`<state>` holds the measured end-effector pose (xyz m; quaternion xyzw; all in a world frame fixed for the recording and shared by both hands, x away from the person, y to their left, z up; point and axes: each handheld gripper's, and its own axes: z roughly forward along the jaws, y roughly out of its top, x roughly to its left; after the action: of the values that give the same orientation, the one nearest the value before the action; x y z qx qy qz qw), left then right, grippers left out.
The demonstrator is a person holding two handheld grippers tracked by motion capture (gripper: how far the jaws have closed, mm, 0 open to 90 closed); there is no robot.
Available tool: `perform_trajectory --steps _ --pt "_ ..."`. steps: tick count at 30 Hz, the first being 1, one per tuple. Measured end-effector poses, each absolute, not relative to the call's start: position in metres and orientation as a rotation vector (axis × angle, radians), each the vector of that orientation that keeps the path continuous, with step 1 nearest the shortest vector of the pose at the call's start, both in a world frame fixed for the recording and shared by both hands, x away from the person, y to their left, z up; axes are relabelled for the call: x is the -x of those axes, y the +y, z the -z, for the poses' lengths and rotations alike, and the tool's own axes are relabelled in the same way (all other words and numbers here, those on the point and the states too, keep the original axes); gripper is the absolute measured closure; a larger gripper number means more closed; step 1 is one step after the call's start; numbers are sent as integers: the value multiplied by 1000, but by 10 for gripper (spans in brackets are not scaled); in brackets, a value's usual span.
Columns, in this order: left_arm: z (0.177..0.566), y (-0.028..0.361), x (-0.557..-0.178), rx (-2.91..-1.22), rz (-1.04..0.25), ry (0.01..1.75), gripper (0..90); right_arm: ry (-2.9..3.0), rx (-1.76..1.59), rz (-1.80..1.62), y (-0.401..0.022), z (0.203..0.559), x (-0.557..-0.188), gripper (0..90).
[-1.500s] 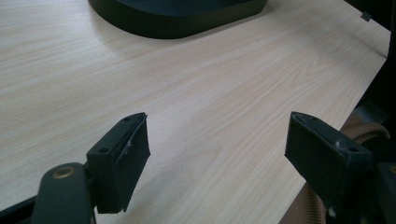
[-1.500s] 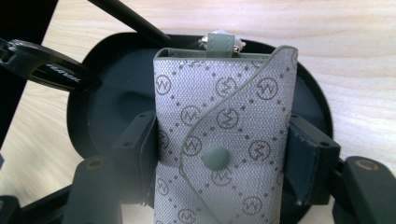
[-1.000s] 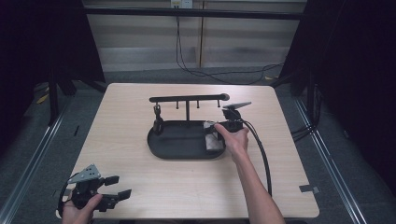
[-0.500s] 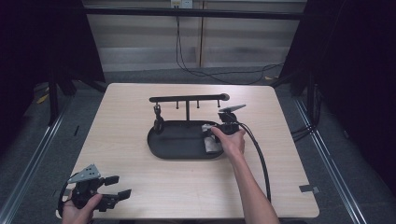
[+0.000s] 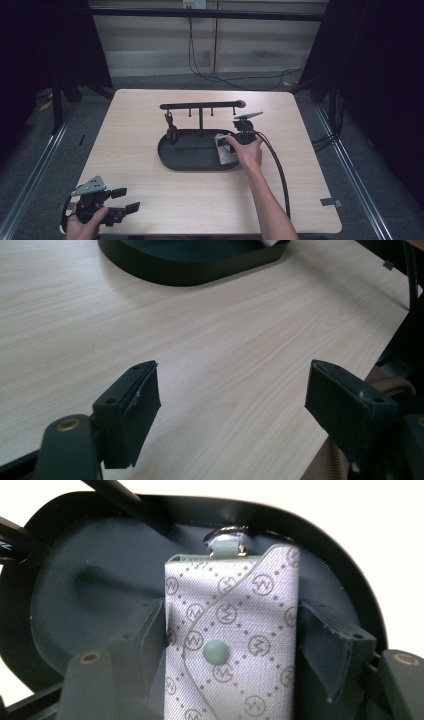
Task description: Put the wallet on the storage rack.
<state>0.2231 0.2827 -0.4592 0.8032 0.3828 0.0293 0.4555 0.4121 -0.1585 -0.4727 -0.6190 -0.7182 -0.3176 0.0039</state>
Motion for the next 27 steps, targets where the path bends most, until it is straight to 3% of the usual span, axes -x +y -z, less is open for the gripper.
perform_trajectory --steps 5,14,27 --pt "459 283 -224 -1977 -77 946 216 -2285 1914 1027 -156 470 -411 268" --pt "459 284 -224 -1977 -77 950 216 -2327 1870 1112 -165 459 -403 142" --pt "460 284 -225 -1968 -73 964 216 -2403 1816 1205 -184 440 -378 147"
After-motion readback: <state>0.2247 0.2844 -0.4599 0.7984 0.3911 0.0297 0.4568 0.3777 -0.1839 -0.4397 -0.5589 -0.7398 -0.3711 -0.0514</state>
